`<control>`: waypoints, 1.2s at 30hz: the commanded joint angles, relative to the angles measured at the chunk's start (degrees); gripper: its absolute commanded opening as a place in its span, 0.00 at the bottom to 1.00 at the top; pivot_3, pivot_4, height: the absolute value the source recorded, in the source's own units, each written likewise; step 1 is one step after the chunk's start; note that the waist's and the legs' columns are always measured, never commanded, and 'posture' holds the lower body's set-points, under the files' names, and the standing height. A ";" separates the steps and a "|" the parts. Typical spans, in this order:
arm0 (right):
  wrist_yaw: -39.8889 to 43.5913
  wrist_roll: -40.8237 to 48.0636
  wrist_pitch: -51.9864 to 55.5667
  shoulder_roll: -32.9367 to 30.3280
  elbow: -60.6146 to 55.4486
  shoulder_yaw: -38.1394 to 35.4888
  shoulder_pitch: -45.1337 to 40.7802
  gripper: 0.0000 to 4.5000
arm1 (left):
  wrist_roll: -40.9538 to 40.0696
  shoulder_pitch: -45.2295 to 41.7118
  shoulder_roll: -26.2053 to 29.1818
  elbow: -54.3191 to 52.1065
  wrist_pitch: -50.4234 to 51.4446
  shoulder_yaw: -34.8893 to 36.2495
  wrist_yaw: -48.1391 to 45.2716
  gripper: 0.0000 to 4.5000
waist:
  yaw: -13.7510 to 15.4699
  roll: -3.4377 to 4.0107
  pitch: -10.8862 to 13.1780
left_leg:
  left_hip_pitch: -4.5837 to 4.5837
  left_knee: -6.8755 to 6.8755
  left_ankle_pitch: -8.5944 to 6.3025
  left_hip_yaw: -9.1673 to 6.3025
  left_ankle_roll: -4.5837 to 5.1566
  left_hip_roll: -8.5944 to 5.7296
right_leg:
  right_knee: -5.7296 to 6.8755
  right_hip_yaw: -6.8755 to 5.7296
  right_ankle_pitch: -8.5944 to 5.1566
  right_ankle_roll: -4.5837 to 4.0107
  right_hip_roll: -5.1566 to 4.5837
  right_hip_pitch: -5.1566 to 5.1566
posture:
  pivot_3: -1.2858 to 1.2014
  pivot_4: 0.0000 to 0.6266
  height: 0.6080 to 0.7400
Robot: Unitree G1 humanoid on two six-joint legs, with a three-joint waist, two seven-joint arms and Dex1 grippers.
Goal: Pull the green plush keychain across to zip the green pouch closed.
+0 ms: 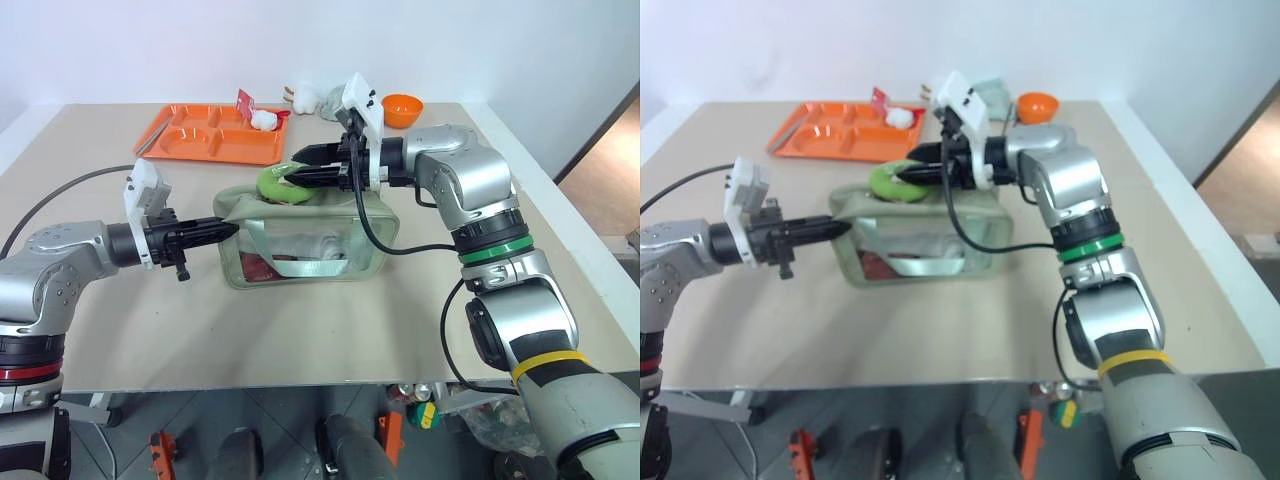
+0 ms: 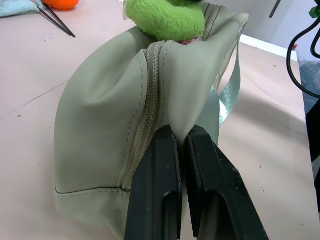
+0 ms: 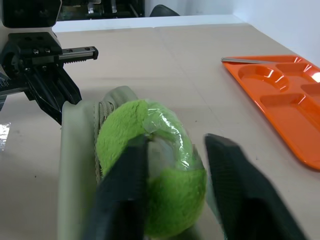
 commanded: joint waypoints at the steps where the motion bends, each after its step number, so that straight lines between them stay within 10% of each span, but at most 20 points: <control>1: 0.63 0.19 -0.63 -0.50 -0.74 -1.65 -1.32 0.05 | 0.26 -1.05 1.24 0.28 -0.58 0.52 -0.26 0.00 | 0.00 0.00 0.00 | 0.00 0.00 0.00 0.00 0.00 0.00 | 0.00 0.00 0.00 0.00 0.00 0.00 | 0.52 0.24 1.00; 12: 0.32 -0.91 -1.03 -3.81 0.25 -2.50 -2.61 0.00 | 0.08 -2.22 1.24 1.38 -0.62 0.70 -0.50 0.00 | 0.00 0.00 0.00 | -0.01 0.00 0.00 0.00 0.00 0.00 | 0.00 -0.01 0.00 -0.01 0.01 -0.01 | 0.52 0.24 1.00; 27: 16.85 -5.95 -21.62 -32.99 -12.02 -4.40 5.13 0.00 | 0.00 -1.98 0.87 1.66 -0.79 0.35 -0.78 0.00 | 0.05 0.03 0.02 | 0.02 -0.13 -0.01 0.05 0.01 -0.03 | -0.19 0.03 -0.04 0.02 0.00 0.01 | 0.52 0.24 1.00; 36: 6.87 -14.13 -29.20 -36.66 -16.38 -5.18 16.04 0.00 | -0.03 -2.23 0.45 1.88 -0.66 -0.13 -0.95 0.00 | -0.12 0.03 0.02 | 0.13 -0.09 -0.01 0.15 0.00 -0.02 | -0.11 0.13 0.00 -0.01 0.01 0.04 | 0.52 0.24 1.00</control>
